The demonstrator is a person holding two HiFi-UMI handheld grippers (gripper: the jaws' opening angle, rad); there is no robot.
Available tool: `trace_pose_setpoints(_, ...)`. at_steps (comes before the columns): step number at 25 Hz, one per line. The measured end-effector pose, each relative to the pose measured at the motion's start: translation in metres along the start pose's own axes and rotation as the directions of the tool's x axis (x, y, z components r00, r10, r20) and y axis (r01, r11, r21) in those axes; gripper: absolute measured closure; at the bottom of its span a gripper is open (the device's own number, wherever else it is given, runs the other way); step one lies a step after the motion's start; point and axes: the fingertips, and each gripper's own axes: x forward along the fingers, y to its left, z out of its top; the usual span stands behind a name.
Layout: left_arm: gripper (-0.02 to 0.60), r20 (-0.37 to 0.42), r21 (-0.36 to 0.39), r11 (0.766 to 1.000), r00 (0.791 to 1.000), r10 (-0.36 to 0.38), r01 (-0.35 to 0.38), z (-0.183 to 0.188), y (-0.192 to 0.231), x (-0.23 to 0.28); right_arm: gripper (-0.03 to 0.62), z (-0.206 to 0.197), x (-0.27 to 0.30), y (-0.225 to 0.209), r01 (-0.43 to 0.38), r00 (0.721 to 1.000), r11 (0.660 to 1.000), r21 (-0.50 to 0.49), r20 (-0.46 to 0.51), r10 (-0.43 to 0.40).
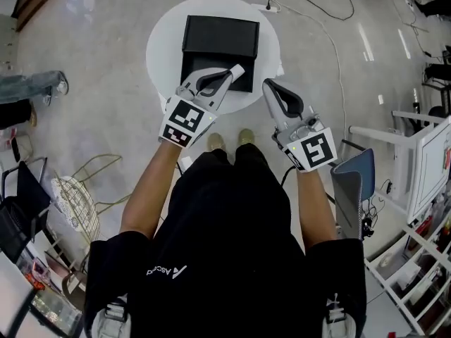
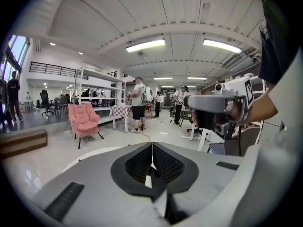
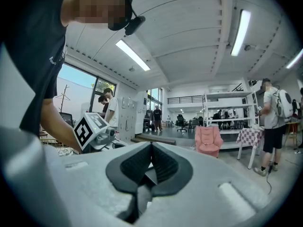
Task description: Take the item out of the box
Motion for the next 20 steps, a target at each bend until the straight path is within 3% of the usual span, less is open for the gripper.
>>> trace_pose_setpoints(5,0.541,-0.152,-0.009,1.000,0.988,-0.002,0.000,-0.033,0.013,0.038,0.592,-0.019,0.009,-0.025,-0.014,1.000,1.000,0.024,-0.015,0.015)
trace_pose_setpoints(10,0.458,-0.309,-0.012,1.000,0.951,0.000,-0.003,-0.063,0.023,0.071,0.592,-0.037,0.012,-0.050,-0.035,0.999,0.998,0.057,-0.024,0.036)
trace_pose_setpoints(15,0.395,-0.463,-0.016,1.000,0.886,-0.021,0.015,-0.102,0.025,0.104,0.592,-0.054,0.013,-0.076,-0.044,0.999,0.996,0.078,-0.023,0.046)
trace_pose_setpoints(20,0.367,-0.598,-0.025,1.000,0.801,-0.028,0.016,-0.138,0.021,0.132,0.592,-0.064,0.005,-0.099,-0.044,0.998,0.995,0.088,-0.037,0.048)
